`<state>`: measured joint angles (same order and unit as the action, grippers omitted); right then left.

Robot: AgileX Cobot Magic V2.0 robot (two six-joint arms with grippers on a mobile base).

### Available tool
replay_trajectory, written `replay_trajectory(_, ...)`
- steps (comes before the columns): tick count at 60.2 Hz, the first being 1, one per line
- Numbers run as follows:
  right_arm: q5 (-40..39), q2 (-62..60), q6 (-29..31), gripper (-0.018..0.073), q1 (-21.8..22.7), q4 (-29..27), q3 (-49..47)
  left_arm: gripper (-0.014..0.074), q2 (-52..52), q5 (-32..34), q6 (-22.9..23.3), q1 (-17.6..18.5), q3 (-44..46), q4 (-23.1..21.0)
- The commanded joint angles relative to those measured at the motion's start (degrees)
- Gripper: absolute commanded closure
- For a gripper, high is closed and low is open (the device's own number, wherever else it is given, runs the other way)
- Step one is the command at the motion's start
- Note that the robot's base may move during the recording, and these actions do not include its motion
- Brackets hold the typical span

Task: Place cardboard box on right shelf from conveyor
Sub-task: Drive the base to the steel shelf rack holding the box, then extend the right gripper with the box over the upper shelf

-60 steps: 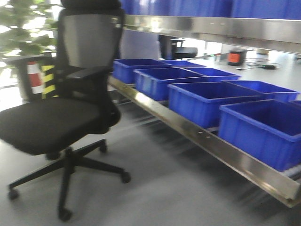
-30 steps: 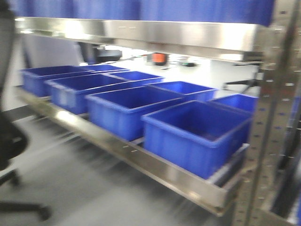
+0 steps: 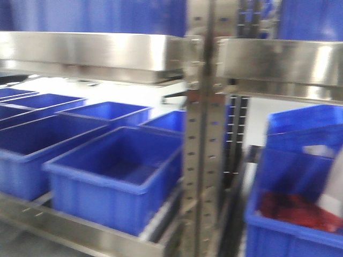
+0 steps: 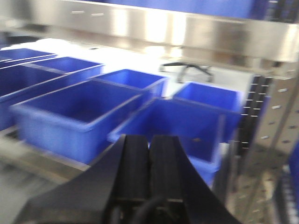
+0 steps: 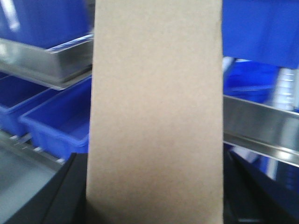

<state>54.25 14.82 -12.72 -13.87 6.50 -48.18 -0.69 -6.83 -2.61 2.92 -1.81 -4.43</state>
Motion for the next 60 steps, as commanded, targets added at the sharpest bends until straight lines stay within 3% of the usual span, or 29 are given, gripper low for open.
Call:
replay_trajectory(1,-5.7,1.0,0.5,0.0344,0.4,0.7,-1.4,0.0713,-0.8,4.9,0.0,-0.1,-0.5,-0.3)
replay_trajectory(60,-5.7,1.0,0.5,0.0344,0.4,0.7,-1.4,0.0713,-0.8,4.9,0.0,-0.1,-0.5,-0.3)
